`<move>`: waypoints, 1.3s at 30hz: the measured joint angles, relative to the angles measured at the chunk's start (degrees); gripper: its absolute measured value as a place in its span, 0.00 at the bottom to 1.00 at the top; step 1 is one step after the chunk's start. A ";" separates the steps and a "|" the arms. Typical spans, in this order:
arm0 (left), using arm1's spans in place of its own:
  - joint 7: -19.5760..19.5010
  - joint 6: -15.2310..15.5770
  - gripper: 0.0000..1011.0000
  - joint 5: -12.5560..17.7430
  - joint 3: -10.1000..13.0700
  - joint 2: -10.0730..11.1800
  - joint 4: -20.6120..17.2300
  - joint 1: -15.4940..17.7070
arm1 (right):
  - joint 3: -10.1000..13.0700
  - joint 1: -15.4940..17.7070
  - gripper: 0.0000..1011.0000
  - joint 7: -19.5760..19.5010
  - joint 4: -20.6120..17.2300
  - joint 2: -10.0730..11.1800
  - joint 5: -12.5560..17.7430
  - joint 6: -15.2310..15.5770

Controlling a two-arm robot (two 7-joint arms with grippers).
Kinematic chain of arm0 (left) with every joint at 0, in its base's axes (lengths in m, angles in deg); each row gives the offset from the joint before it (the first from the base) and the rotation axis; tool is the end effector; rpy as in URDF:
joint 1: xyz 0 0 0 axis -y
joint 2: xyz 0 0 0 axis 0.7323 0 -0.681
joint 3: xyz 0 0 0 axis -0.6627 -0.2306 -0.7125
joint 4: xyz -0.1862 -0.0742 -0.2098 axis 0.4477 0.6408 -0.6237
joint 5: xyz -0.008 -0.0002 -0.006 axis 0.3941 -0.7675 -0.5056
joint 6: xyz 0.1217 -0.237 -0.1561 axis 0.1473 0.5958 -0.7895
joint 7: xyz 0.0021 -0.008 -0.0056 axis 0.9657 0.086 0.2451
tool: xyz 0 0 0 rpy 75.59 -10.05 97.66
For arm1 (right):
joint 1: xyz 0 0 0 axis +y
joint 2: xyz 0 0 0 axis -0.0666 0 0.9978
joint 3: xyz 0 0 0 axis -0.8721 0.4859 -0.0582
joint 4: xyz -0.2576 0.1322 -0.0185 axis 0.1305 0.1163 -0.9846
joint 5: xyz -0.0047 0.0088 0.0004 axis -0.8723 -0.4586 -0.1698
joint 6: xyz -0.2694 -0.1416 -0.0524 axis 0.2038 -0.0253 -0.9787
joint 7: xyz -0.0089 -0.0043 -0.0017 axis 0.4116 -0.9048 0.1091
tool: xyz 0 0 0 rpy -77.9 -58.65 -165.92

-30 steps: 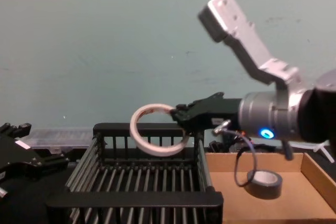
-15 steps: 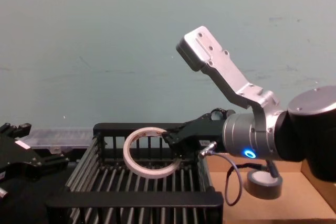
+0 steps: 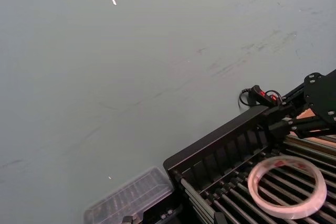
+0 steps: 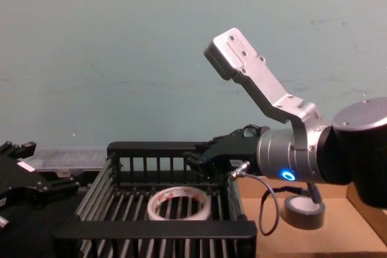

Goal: Pick up the white tape and place it into the black box , Pick up the silver tape and place it into the brown box.

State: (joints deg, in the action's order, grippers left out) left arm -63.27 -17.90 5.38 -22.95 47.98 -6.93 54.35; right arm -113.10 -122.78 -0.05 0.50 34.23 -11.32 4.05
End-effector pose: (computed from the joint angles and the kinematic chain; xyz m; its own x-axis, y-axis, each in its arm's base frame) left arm 0.3580 0.0826 -0.3023 0.2922 0.8803 0.3738 -0.9553 0.2873 0.0703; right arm 0.4758 0.0941 -0.2527 0.6663 -0.6716 0.3242 0.7457 0.6051 -0.2790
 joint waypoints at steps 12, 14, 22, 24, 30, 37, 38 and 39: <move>0.00 0.00 0.99 0.00 0.00 0.00 0.00 0.00 | 0.05 0.04 0.62 0.01 -0.08 0.04 0.13 -0.01; 0.00 0.00 0.99 0.00 0.00 0.00 0.00 0.00 | 0.05 0.04 0.69 0.01 -0.09 0.04 0.14 -0.01; 0.00 0.00 0.99 0.00 0.00 0.00 0.00 0.00 | 0.05 0.04 0.92 0.01 -0.14 0.04 0.18 -0.01; 0.00 0.00 0.99 0.00 0.00 0.00 0.00 0.00 | 0.05 0.04 0.98 0.01 -0.15 0.04 0.18 -0.01; 0.00 0.00 0.99 0.00 0.00 0.00 0.00 0.00 | 0.19 0.20 0.99 0.09 -0.48 0.08 0.20 -0.05; 0.00 0.00 0.99 0.00 0.00 0.00 0.00 0.00 | 2.01 2.51 0.99 -0.58 -5.27 1.57 0.22 0.35; 0.00 0.00 0.99 0.00 0.00 0.00 0.00 0.00 | 2.24 2.84 0.99 -0.73 -5.97 1.82 0.21 0.50; 0.00 0.00 0.99 0.00 0.00 0.00 0.00 0.00 | 2.48 3.19 0.99 -0.88 -6.69 2.11 0.21 0.65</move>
State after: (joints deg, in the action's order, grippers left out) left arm -63.27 -17.90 5.38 -22.95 47.98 -6.93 54.35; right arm -110.61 -119.60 -0.93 -6.20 36.34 -11.11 4.70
